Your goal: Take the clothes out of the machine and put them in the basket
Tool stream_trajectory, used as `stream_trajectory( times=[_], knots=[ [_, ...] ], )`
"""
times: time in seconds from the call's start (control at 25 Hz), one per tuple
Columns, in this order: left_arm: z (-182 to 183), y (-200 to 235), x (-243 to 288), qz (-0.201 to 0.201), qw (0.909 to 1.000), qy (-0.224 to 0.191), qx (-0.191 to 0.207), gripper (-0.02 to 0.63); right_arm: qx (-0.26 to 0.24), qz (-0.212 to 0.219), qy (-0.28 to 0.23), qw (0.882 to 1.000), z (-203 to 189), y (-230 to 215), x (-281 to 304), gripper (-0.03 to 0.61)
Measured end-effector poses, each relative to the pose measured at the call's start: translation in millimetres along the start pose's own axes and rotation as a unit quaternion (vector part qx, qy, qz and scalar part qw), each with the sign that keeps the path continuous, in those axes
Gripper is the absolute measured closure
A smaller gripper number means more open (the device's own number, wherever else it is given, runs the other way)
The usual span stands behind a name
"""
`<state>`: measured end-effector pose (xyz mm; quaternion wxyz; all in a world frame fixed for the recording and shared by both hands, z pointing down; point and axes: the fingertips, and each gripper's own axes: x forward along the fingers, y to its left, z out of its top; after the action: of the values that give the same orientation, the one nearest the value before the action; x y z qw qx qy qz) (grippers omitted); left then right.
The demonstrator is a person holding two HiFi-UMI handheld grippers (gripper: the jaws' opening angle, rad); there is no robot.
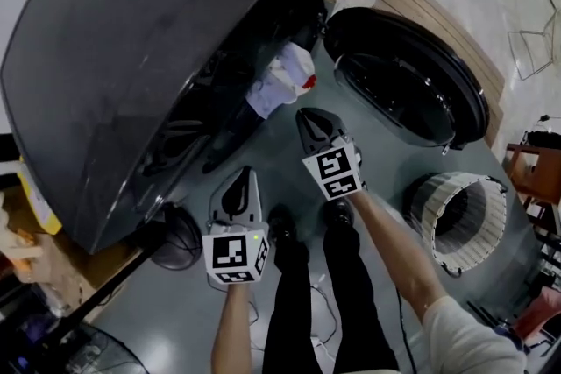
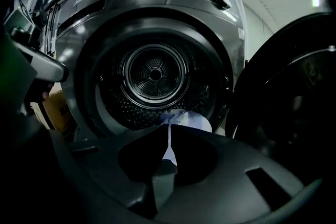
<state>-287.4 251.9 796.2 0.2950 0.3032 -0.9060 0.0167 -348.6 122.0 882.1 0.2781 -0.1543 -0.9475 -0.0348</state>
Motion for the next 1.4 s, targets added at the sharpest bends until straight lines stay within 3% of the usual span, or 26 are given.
stream_trajectory(
  times=[0.16, 0.56, 0.76, 1.16, 1.24, 1.4],
  knots=[
    [-20, 10, 10, 0.003, 1.0000, -0.007, -0.003, 0.595, -0.001, 0.003, -0.001, 1.000, -24, 2, 33, 0.538],
    [-52, 28, 48, 0.001, 0.9997, -0.023, -0.009, 0.595, 0.005, -0.002, -0.026, 1.000, -44, -16, 117, 0.201],
    [-57, 26, 60, -0.010, 0.9997, -0.022, 0.006, 0.595, 0.005, -0.029, -0.015, 0.999, -39, -34, 155, 0.141],
    [-42, 34, 69, -0.005, 0.9998, -0.018, 0.005, 0.595, -0.048, -0.035, 0.078, 0.995, -57, -42, 204, 0.152],
    [-41, 37, 69, -0.004, 0.9998, -0.021, 0.008, 0.595, -0.054, -0.022, 0.083, 0.995, -58, -34, 203, 0.276],
    [-39, 32, 70, -0.007, 0.9997, -0.018, 0.012, 0.595, -0.051, -0.005, 0.095, 0.994, -59, -24, 197, 0.434]
  ],
)
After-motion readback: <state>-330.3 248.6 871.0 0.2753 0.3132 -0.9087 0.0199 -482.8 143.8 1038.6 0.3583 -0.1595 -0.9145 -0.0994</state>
